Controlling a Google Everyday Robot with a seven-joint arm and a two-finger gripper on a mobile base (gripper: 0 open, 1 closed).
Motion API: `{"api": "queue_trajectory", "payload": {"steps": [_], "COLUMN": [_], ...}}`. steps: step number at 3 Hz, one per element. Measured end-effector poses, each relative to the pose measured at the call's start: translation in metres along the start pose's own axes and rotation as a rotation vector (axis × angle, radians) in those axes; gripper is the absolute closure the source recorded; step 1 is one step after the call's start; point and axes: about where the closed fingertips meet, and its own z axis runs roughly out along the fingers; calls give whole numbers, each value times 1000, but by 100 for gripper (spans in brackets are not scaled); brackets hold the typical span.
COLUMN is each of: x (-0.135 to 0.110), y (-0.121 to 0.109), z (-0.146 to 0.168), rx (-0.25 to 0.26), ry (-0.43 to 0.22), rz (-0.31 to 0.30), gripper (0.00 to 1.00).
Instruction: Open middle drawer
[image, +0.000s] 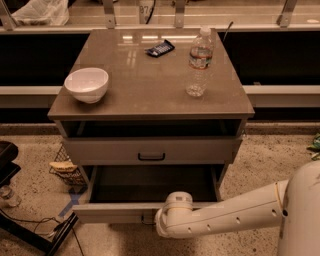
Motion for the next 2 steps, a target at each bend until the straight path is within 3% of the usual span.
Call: {"api": "queue_trajectory", "payload": {"steps": [2], "x": [-1], "y": [0], "z": [0], "rx": [0], "ry": [0], "rz": [0], "gripper": [59]}}
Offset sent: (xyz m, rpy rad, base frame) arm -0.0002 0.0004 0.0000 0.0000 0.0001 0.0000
